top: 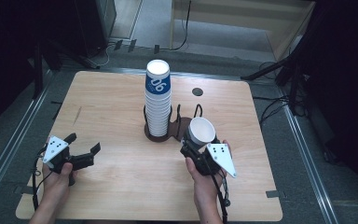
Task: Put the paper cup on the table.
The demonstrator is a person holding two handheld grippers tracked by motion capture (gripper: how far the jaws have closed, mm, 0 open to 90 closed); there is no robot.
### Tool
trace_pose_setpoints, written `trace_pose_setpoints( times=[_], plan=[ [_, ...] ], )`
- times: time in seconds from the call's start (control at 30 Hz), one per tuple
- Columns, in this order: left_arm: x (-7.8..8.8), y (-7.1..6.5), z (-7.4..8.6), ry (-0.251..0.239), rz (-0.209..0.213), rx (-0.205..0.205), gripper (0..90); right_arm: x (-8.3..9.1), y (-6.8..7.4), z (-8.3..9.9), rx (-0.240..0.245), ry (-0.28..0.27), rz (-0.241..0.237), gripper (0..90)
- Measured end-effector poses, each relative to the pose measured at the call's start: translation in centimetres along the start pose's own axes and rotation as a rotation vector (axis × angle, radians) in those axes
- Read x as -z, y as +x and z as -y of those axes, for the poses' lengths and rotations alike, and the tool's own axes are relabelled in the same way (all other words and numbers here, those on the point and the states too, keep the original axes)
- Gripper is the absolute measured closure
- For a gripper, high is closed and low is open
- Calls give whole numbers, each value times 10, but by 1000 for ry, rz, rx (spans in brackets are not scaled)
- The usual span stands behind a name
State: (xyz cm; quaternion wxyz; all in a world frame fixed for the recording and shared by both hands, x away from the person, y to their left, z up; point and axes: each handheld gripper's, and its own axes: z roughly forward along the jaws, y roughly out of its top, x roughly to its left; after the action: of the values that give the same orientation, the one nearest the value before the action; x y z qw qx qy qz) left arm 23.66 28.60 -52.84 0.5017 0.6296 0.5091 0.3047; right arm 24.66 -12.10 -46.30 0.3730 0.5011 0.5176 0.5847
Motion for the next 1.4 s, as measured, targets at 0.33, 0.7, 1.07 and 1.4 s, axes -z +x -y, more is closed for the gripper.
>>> trace_pose_setpoints(
  times=[0.33,0.7,1.07,1.4],
  plan=[
    [0,18,9,28,-64,41,16,-2,-25,-6,24,-8,47,197],
    [-1,25,20,20,-72,67,16,-10,-58,-8,81,-2,105,195],
    [0,25,21,17,-57,74,16,-27,-78,2,106,28,140,190],
    [0,27,21,16,-52,97,16,-50,-94,23,187,81,196,193]
  ],
)
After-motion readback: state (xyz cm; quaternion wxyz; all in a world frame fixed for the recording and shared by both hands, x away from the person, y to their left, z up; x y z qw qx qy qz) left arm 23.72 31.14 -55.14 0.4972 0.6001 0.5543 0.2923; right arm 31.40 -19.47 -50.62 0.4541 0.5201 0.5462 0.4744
